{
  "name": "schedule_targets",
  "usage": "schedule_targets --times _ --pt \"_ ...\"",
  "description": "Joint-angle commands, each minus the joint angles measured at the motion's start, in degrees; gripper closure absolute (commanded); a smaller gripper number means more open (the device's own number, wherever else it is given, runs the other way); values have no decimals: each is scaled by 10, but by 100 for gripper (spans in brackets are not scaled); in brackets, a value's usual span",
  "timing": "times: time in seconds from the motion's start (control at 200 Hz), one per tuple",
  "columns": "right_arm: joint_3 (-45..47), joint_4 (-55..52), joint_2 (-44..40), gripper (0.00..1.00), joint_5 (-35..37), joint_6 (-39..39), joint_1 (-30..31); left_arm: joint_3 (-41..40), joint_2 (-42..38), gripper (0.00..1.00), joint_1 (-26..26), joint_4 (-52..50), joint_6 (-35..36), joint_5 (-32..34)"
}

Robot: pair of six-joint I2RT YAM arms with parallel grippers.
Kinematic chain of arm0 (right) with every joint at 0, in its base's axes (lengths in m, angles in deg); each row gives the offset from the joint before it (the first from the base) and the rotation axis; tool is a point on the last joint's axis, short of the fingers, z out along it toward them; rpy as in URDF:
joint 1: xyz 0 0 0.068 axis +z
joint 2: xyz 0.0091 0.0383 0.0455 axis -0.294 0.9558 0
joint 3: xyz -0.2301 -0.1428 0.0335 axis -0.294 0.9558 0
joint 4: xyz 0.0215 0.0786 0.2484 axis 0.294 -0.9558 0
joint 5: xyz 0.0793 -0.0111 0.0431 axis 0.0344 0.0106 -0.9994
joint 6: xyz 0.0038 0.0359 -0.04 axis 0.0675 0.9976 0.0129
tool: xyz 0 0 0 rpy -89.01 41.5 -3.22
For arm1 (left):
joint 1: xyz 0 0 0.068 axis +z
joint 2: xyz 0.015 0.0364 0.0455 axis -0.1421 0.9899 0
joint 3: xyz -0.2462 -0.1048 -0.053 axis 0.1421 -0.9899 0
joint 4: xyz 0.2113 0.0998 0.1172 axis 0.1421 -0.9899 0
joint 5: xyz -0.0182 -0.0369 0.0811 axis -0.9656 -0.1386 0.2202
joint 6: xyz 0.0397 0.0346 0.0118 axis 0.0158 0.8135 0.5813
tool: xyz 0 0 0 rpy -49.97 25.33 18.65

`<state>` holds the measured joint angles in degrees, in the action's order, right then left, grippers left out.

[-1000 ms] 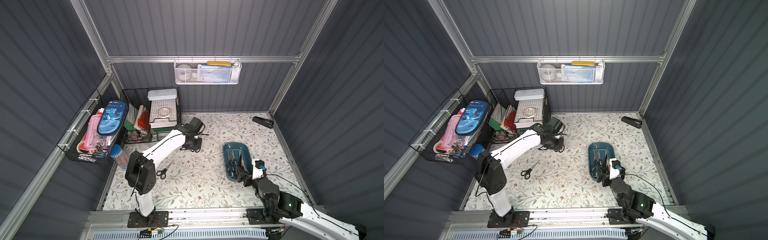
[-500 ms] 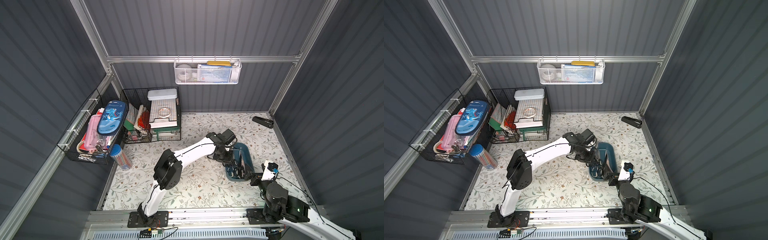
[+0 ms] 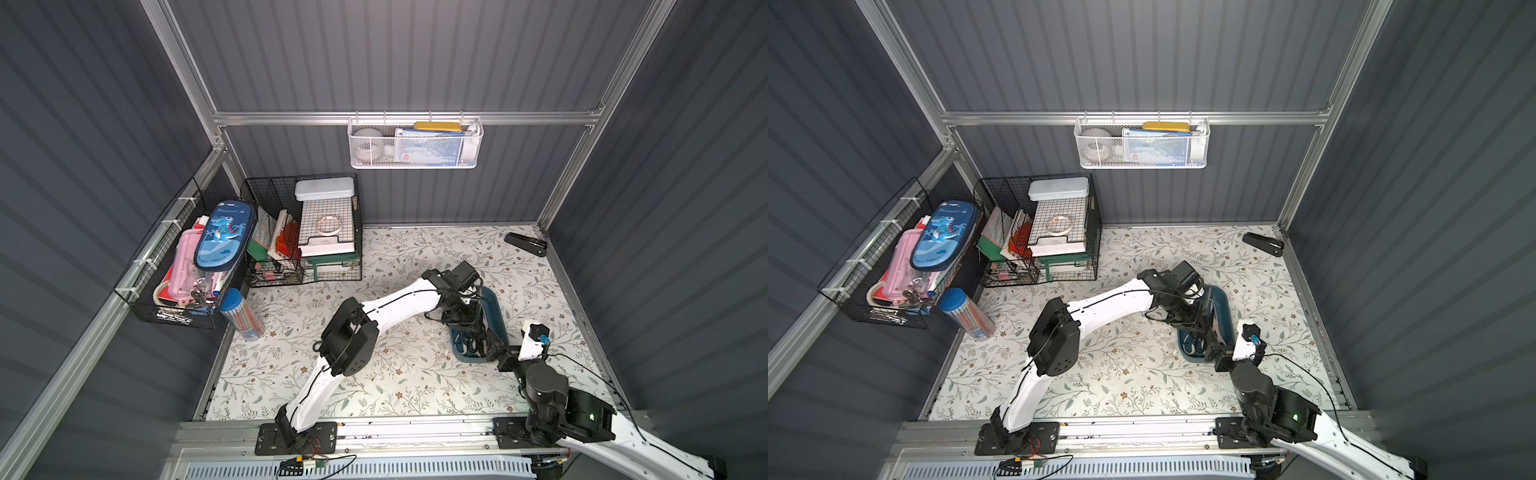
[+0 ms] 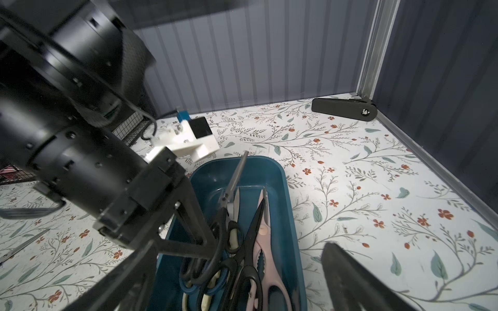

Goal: Put the scissors into the storage box
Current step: Place the scissors in the storage box.

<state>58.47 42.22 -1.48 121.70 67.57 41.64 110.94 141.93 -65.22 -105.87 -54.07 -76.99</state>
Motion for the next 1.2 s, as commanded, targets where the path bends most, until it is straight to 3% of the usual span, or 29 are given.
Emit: schedule_targets --times 0.0,0.21,0.305,0.565,0.645,0.715,0.966,1.196 --pt "2 -12 -25 1 11 4 2 7 0 91 -4 -6 -20 -10" --pt "5 -16 -41 1 12 3 2 -37 -11 87 -4 -8 -37 -2" --pt "5 -11 -31 1 7 3 2 -10 6 85 -3 -21 -29 -5" --pt "2 0 -4 1 7 4 2 21 14 65 -5 29 -31 -18" --pt "1 -1 1 1 1 3 2 27 13 54 -4 54 -51 -34" --pt "1 -3 0 1 4 5 2 35 10 53 -3 70 -51 -35" --pt "1 -8 -6 1 1 7 2 -82 -95 56 48 108 -28 40" --pt "26 70 23 1 -52 -48 2 -216 -243 56 158 -91 92 217"
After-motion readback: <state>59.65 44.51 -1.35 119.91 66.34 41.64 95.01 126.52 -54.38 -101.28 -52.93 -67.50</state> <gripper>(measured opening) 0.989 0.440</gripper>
